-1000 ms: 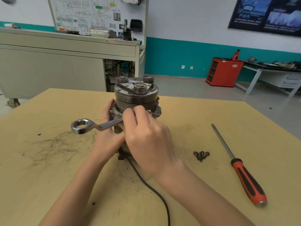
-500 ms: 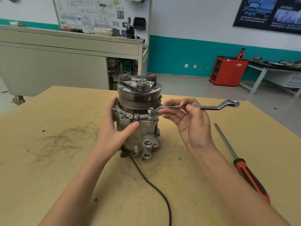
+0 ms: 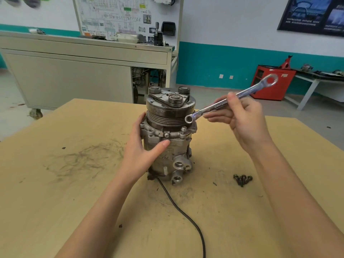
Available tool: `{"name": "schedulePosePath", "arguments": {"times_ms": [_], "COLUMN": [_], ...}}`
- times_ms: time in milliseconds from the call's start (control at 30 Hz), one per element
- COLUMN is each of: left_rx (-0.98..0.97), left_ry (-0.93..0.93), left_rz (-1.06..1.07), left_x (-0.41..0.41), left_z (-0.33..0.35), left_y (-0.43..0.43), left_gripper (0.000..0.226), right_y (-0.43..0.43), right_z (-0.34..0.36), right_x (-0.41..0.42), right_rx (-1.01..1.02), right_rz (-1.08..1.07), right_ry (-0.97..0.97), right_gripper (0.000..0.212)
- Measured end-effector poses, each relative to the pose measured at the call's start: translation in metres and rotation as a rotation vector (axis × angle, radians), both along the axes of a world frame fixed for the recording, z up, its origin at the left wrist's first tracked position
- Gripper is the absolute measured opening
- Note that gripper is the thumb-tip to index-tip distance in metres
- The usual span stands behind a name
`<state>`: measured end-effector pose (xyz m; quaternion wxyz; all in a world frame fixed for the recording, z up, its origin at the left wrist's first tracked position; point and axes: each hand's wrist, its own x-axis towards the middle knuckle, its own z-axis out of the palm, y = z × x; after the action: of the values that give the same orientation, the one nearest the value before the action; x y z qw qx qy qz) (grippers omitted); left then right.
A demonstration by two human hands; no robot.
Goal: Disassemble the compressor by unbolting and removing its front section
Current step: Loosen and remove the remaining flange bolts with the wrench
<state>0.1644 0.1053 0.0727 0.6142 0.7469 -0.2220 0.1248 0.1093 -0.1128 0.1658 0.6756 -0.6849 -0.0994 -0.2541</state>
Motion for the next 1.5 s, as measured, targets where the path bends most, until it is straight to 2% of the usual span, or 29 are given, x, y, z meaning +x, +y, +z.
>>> {"name": "schedulePosePath", "arguments": {"times_ms": [167,267,333,467,567,667,733,800,867,1000,1033,1100,1200,1300,1400,1500], "left_rx": [-0.014,-0.019,-0.014,-0.015,-0.035,-0.063,-0.068,-0.056,-0.041,-0.045,-0.045,-0.042,-0.031,-0.025,-0.024,-0.029], "left_ry": [0.004,0.012,0.01,0.006,0.009,-0.023,-0.021,0.002,0.005,0.01,0.009,0.011,0.015,0.012,0.009,0.008], "left_rz": [-0.026,-0.039,-0.042,-0.028,-0.041,-0.03,-0.036,-0.042,-0.032,-0.032,-0.034,-0.036,-0.037,-0.036,-0.038,-0.041], "left_x": [-0.001,-0.003,-0.004,-0.002,-0.001,-0.001,-0.001,0.0,0.0,-0.001,-0.002,-0.001,-0.001,-0.001,-0.001,-0.001], "left_z": [0.001,0.003,0.004,0.003,0.003,0.003,0.002,0.001,0.0,0.001,0.001,0.001,0.001,0.002,0.002,0.002], "left_y": [0.0,0.0,0.0,0.0,-0.001,-0.002,-0.001,0.0,-0.001,-0.001,-0.001,-0.001,0.0,0.0,0.0,0.0], "left_gripper": [0.093,0.097,0.1,0.1,0.088,0.078,0.079,0.086,0.095,0.096,0.096,0.095,0.095,0.091,0.09,0.091], "right_y": [0.031,0.049,0.056,0.07,0.081,0.09,0.084,0.067,0.047,0.027,0.023,0.017,0.011,0.004,0.0,0.005], "right_z": [0.018,0.015,0.012,0.007,-0.001,-0.01,-0.012,-0.018,-0.027,-0.036,-0.035,-0.031,-0.027,-0.019,-0.006,0.007], "right_x": [-0.028,-0.039,-0.044,-0.047,-0.046,-0.042,-0.039,-0.036,-0.036,-0.022,-0.013,0.004,0.019,0.017,0.004,-0.013], "right_rx": [-0.679,-0.984,-1.114,-1.299,-1.487,-1.57,-1.514,-1.271,-0.815,0.221,0.385,0.554,0.57,0.449,0.226,-0.099], "right_rz": [-0.252,-0.342,-0.4,-0.497,-0.607,-0.708,-0.67,-0.522,-0.323,0.075,0.135,0.209,0.3,0.288,0.118,-0.124], "right_ry": [-0.281,-0.418,-0.519,-0.681,-0.716,-0.799,-0.832,-0.795,-0.623,-0.074,0.038,0.202,0.305,0.251,0.098,-0.077], "right_gripper": [0.019,0.034,0.038,0.017,0.008,0.013,0.012,0.013,0.017,0.028,0.031,0.032,0.031,0.033,0.034,0.027]}}
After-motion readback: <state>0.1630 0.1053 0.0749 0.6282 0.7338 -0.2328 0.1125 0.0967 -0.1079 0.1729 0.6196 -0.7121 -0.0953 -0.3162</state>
